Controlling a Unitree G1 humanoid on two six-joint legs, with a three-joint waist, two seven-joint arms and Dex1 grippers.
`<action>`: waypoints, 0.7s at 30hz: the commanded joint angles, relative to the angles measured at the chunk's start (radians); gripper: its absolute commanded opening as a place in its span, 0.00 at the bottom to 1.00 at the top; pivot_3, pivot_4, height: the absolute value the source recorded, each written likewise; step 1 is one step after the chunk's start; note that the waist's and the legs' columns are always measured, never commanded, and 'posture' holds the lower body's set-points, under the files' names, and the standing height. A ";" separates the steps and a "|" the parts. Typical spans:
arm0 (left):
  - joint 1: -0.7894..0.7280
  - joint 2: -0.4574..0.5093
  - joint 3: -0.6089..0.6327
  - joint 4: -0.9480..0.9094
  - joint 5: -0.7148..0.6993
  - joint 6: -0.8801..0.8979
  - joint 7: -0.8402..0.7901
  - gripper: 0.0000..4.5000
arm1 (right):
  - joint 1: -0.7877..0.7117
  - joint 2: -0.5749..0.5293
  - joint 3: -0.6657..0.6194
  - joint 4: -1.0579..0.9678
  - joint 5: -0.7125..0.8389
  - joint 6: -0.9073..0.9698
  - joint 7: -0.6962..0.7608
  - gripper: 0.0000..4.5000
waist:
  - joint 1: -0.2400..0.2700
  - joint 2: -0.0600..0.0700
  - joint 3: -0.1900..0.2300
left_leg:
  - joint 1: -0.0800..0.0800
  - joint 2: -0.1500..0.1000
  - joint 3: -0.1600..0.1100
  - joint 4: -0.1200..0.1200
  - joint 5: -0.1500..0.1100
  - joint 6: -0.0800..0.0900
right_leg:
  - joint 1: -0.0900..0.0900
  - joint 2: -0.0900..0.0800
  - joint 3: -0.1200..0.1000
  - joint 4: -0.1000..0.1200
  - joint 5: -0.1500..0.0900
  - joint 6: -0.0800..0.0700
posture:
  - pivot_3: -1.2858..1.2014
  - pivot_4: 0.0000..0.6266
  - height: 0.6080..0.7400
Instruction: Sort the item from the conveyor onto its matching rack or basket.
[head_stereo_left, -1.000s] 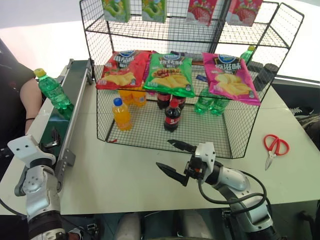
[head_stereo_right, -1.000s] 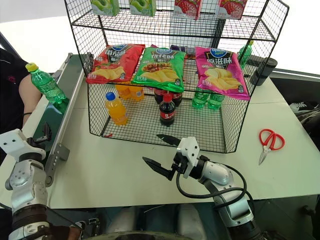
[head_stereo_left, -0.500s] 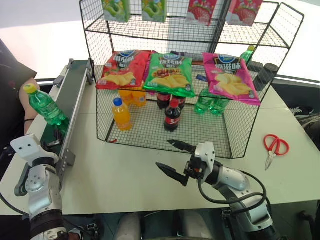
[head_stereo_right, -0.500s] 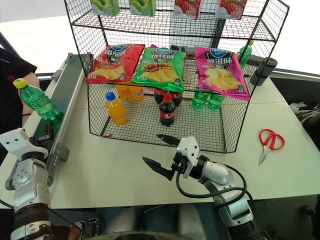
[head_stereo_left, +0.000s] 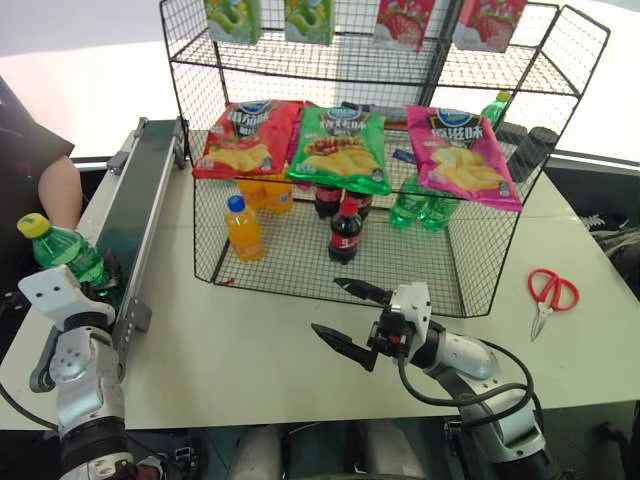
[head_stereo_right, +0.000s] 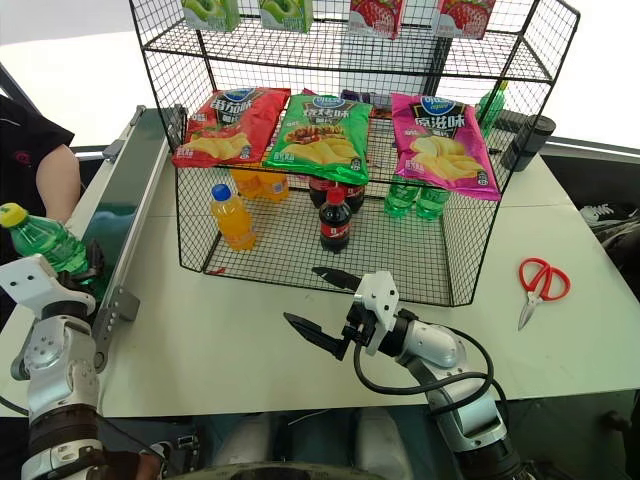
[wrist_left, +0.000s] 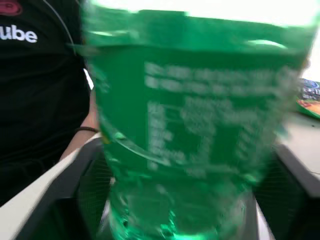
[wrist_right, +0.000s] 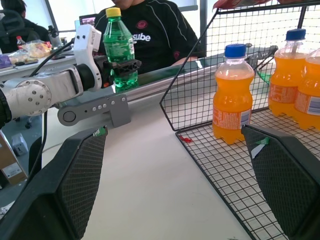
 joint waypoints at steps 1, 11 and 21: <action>-0.010 0.014 0.005 -0.020 0.006 -0.022 -0.001 0.62 | -0.012 0.007 -0.005 -0.024 0.019 -0.002 0.003 1.00 | 0.000 0.000 0.000 | 0.000 0.000 0.000 0.000 0.000 0.000 | 0.000 0.000 0.000 0.000 0.000 0.000 | 0.52 0.24 1.00; 0.010 0.117 -0.062 -0.242 -0.071 0.017 -0.236 0.62 | -0.047 -0.021 -0.056 -0.029 0.021 0.016 -0.022 1.00 | -0.002 -0.005 0.000 | -0.007 -0.001 0.000 0.000 0.000 0.000 | -0.006 -0.001 -0.001 0.000 0.000 0.000 | 0.52 0.24 1.00; 0.113 0.177 -0.274 -0.553 -0.264 0.239 -0.574 0.62 | -0.094 -0.061 -0.093 -0.085 0.050 0.105 -0.031 1.00 | -0.010 -0.002 0.002 | -0.012 -0.004 0.000 0.001 0.000 0.000 | -0.009 -0.004 -0.001 -0.001 0.000 0.000 | 0.52 0.24 1.00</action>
